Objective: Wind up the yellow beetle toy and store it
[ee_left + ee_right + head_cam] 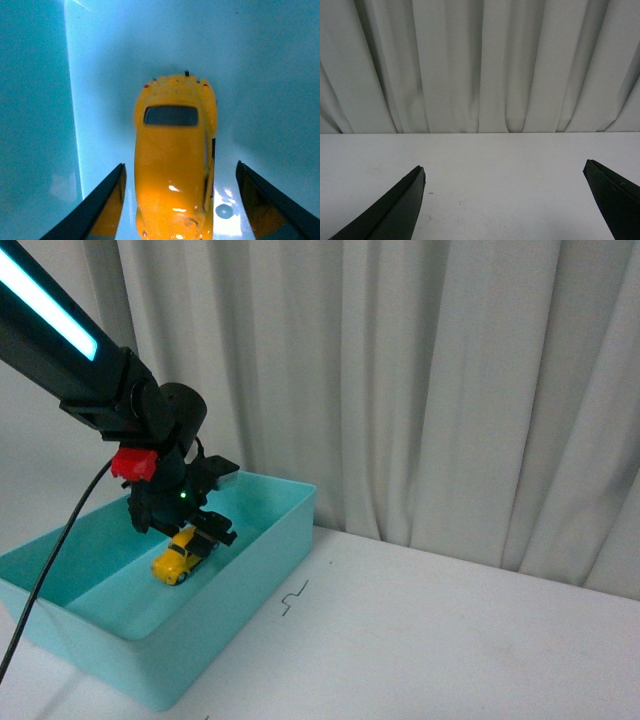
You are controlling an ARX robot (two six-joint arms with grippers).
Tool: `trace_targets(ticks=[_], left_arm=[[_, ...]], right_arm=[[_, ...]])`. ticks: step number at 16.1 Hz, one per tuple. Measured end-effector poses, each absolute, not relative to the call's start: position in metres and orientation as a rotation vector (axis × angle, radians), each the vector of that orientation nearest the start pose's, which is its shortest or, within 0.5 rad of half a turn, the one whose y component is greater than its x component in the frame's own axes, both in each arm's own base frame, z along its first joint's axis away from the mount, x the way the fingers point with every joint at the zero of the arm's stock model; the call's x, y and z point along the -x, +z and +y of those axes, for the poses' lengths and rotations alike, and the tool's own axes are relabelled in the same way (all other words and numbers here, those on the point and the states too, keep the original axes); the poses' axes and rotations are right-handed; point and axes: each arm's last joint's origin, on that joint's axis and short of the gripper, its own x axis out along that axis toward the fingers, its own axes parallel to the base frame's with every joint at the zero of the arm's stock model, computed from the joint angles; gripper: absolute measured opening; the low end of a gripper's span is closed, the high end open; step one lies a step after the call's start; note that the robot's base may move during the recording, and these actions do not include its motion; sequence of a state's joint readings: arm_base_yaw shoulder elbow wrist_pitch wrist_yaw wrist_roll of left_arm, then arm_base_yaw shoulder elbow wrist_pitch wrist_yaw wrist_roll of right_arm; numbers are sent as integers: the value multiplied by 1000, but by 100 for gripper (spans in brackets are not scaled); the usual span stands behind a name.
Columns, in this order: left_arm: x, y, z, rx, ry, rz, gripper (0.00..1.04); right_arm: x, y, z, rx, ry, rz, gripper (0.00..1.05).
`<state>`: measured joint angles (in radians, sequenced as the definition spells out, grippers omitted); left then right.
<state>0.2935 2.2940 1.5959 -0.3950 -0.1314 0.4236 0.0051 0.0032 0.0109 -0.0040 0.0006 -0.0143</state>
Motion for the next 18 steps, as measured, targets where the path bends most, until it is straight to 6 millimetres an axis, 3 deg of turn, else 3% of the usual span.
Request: trace_targets(ticks=[3,5,8,10,14,16,18], left_arm=[[-444,107,139,-252,94,1133,97],[-442,118,138,-235,67,1074,98],[-416,175,134,-224,17,834,98],[-396,203,132,-235,10,729,98],[-322,239,121,-245,-22,578,98],[-268,257,98,-194,13,159,78],[-211,256,65,-84,-6,53,58]], right_arm=[[-97,167,0,14,5,-4,98],[-97,167,0,14,5,-4,98],[-97,167,0,14,5,-4,98],[-97,167,0,14,5,-4,98],[-97,167,0,14,5,-4,98],[-97,167,0,14,5,-4,98],[-97,167,0,14,5,-4,98]])
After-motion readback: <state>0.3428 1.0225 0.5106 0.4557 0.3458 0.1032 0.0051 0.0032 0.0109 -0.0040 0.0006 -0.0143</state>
